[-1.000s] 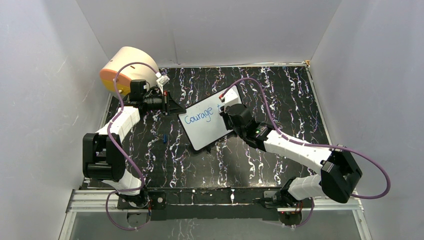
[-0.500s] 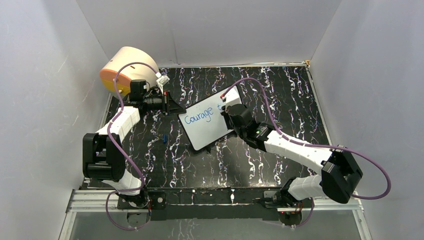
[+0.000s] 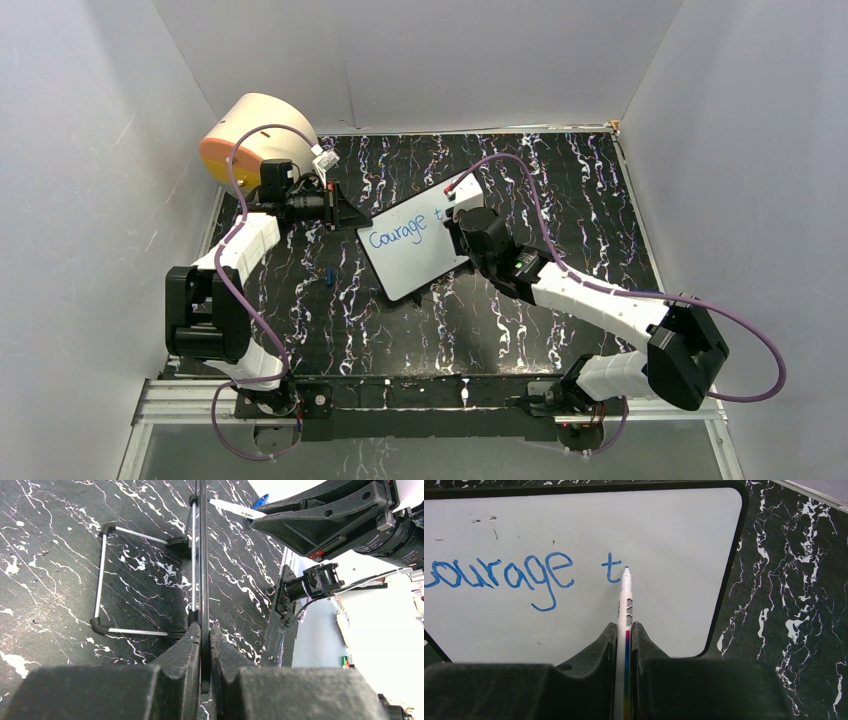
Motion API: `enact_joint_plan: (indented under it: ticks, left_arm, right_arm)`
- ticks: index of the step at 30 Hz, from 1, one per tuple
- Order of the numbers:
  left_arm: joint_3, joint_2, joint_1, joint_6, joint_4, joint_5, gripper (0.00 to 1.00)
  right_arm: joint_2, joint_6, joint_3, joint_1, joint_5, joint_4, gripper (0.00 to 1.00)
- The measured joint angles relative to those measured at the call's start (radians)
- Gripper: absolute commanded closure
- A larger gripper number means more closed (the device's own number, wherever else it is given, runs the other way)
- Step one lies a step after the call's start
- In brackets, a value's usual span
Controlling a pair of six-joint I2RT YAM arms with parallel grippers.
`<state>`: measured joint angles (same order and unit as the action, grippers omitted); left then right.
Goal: Write a sentence on the whiteboard
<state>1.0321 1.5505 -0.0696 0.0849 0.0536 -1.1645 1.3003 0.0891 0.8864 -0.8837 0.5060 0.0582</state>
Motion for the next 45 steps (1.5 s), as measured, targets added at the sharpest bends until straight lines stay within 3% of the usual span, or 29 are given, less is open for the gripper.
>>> enact_joint_plan:
  ticks: [45]
  left_arm:
    - [0.0, 0.0, 0.0, 0.0, 0.0, 0.001, 1.0]
  right_arm:
    - [0.023, -0.002, 0.0, 0.019, -0.037, -0.014, 1.0]
